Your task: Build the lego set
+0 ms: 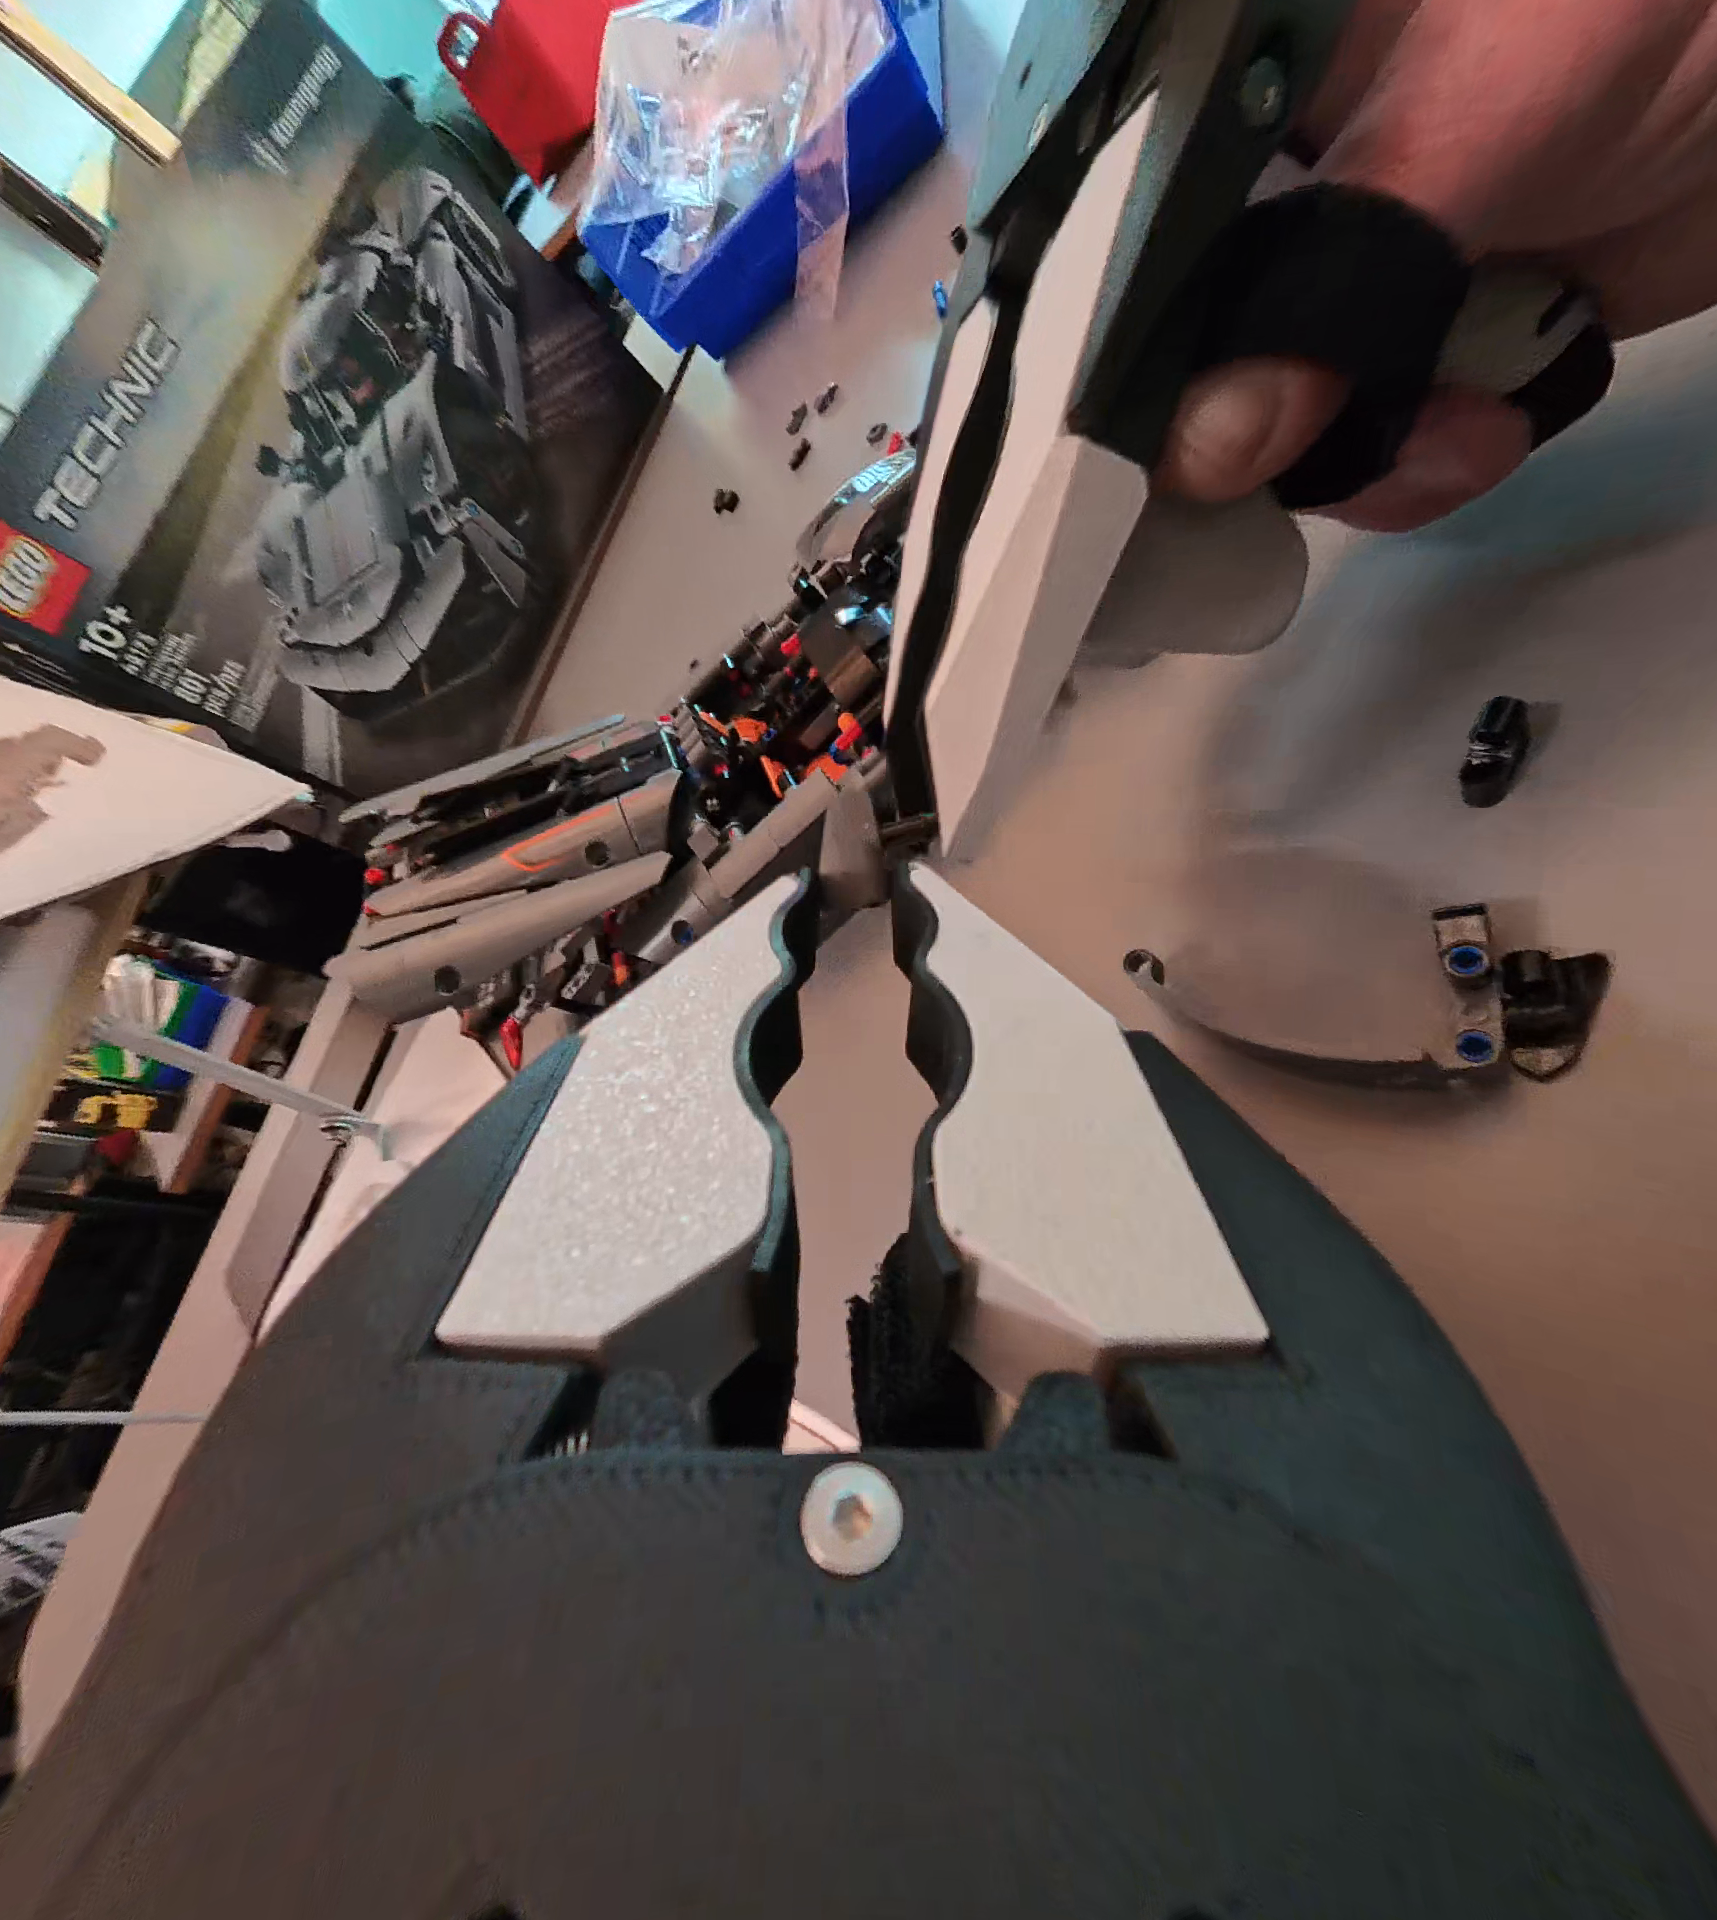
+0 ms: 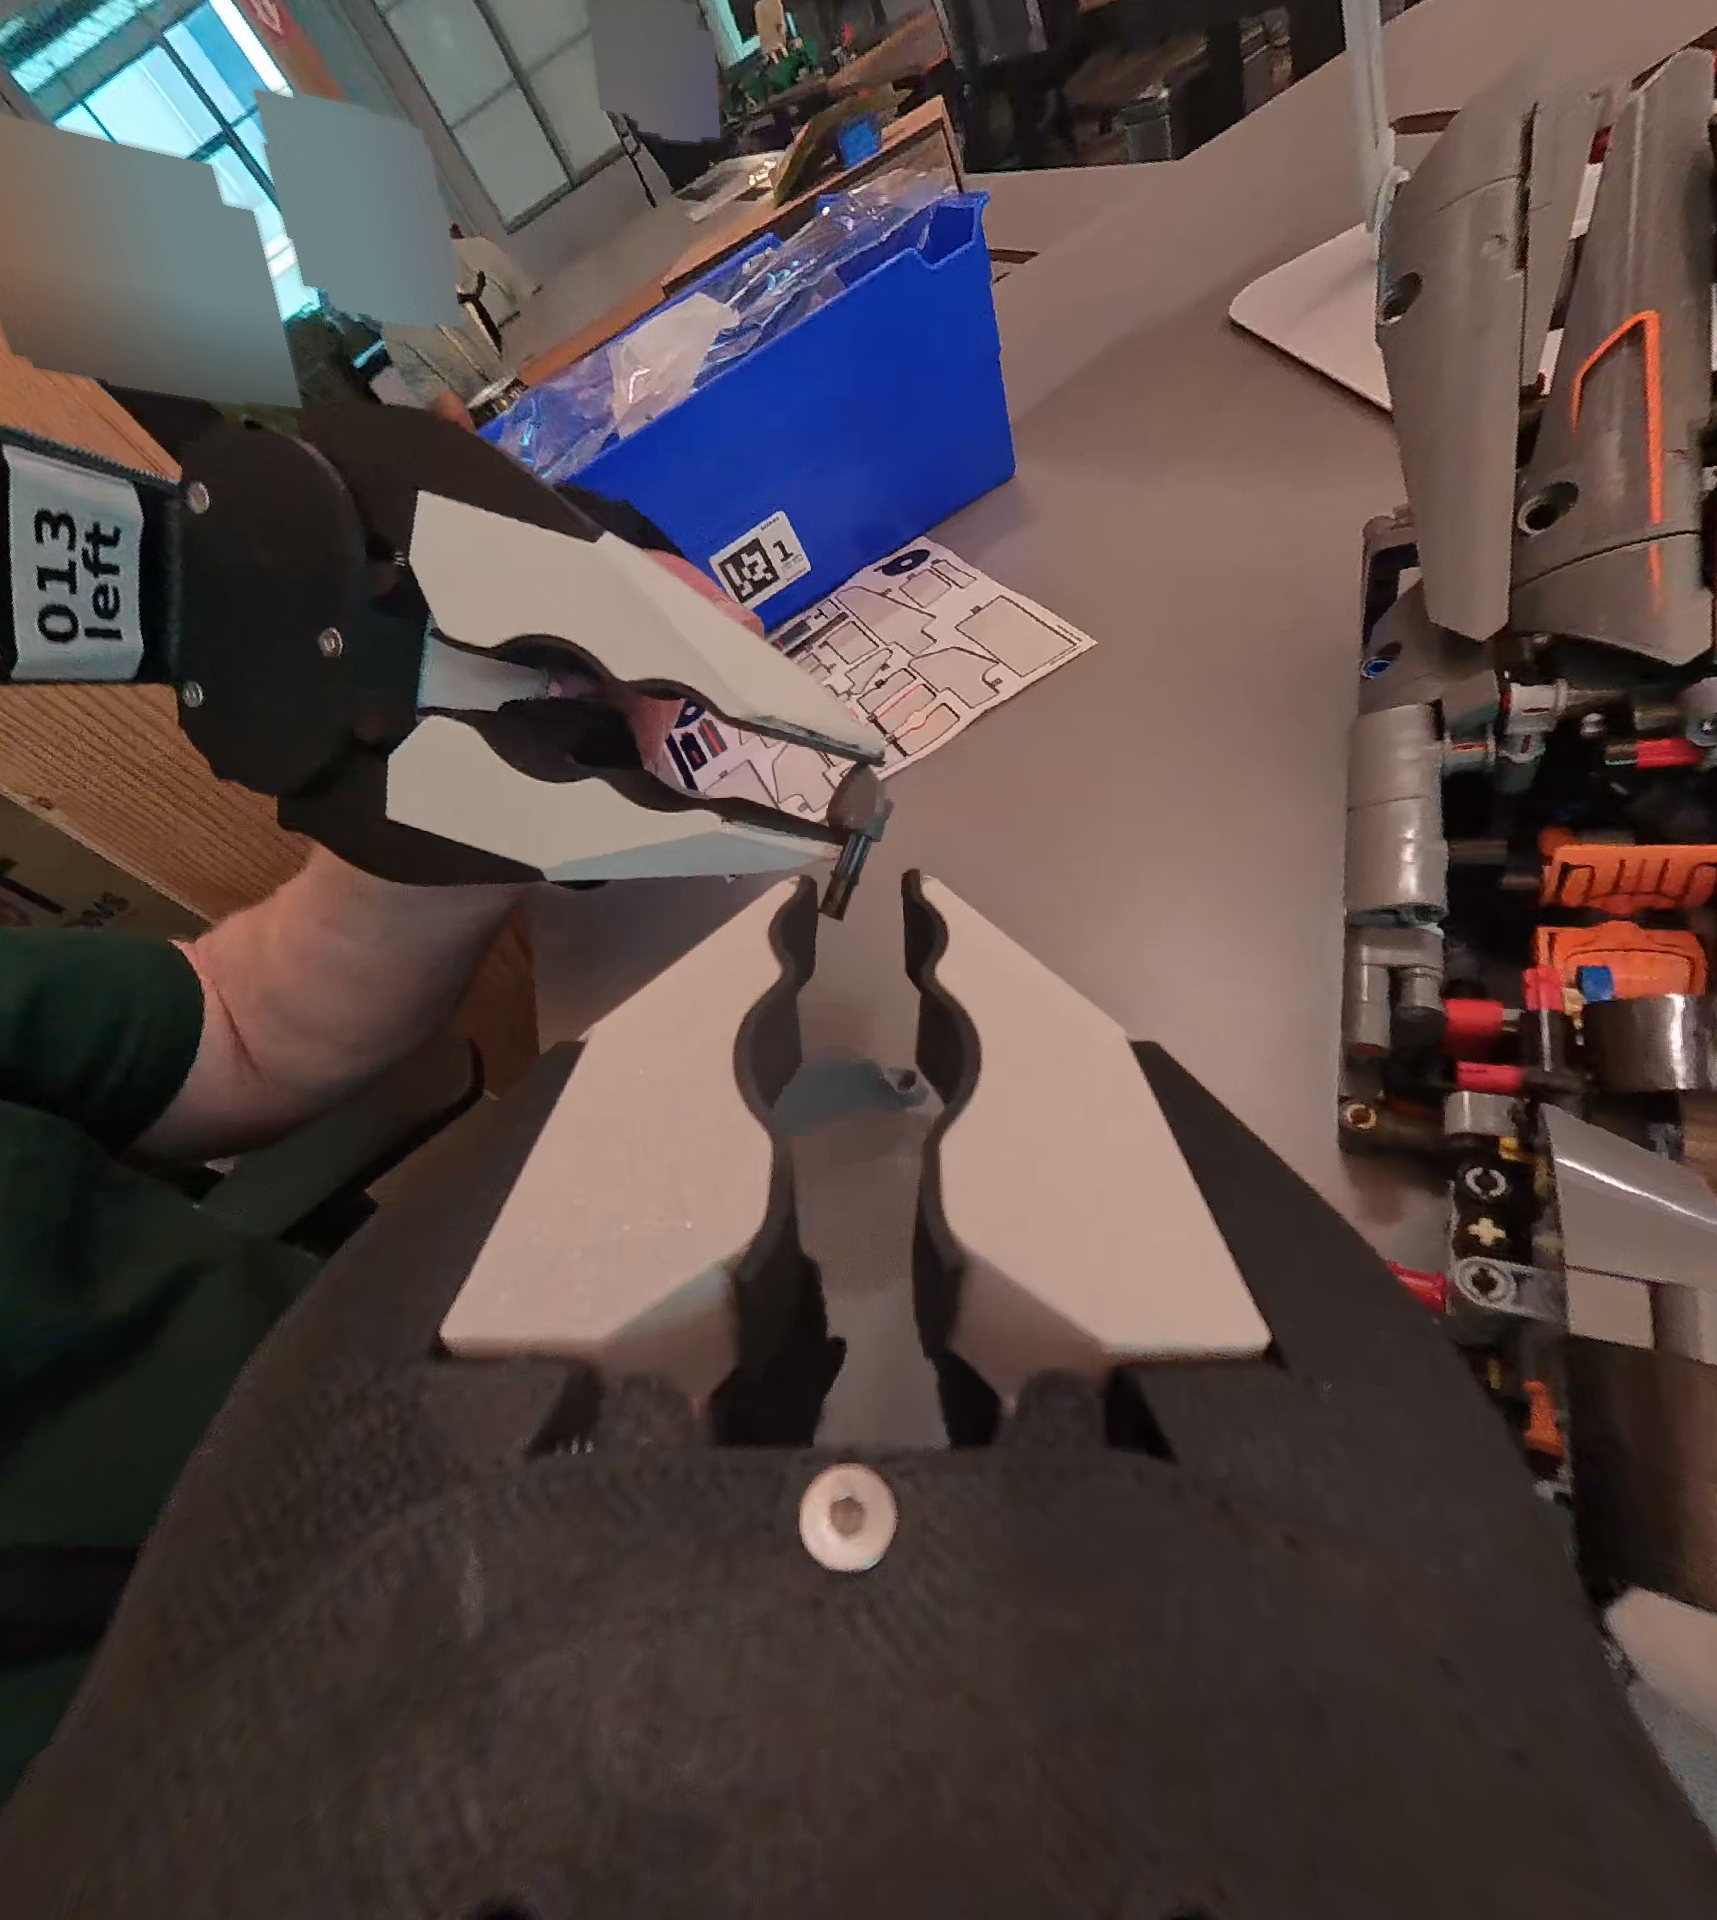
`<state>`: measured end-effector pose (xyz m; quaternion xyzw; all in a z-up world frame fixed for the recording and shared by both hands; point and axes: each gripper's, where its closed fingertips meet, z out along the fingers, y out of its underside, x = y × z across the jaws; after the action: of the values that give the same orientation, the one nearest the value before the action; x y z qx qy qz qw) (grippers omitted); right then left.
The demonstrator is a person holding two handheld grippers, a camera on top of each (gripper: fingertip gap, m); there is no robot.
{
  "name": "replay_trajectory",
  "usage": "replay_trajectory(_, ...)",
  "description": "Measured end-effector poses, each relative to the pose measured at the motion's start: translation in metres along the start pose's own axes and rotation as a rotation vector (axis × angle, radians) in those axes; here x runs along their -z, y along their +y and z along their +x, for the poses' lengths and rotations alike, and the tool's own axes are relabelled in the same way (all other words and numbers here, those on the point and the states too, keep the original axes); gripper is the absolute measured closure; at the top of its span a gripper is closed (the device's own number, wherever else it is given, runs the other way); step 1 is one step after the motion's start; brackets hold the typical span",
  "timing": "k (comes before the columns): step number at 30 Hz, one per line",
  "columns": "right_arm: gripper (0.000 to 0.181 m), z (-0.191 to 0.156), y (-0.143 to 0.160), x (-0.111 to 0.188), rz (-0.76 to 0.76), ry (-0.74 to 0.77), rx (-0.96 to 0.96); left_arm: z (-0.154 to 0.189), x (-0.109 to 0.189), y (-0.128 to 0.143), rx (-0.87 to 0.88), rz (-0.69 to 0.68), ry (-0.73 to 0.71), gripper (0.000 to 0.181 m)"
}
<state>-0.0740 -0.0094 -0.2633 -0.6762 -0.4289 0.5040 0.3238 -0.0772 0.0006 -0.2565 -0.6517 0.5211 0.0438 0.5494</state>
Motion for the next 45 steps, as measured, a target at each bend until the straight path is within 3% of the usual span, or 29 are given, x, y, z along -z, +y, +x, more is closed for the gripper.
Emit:
replay_trajectory(1, 0.168, -0.001, -0.001, 0.0, 0.006, -0.01, -0.006, 0.0, 0.0, -0.001, -0.01, 0.0, -0.008, 0.169)
replay_trajectory(13, 0.178, -0.01, -0.011, -0.004, 0.022, -0.076, 0.007, -0.004, 0.011, -0.006, -0.058, 0.036, -0.093, 0.168)
replay_trajectory(25, 0.179, -0.021, -0.015, -0.026, -0.058, -0.065, 0.101, -0.012, 0.027, 0.012, -0.057, 0.002, -0.186, 0.169)
replay_trajectory(34, 0.179, -0.017, -0.02, -0.043, -0.107, -0.01, 0.178, -0.022, 0.029, 0.03, 0.11, -0.004, -0.243, 0.169)
replay_trajectory(45, 0.179, -0.012, -0.019, -0.053, -0.142, 0.076, 0.322, -0.026, 0.028, 0.042, 0.187, -0.03, -0.252, 0.169)
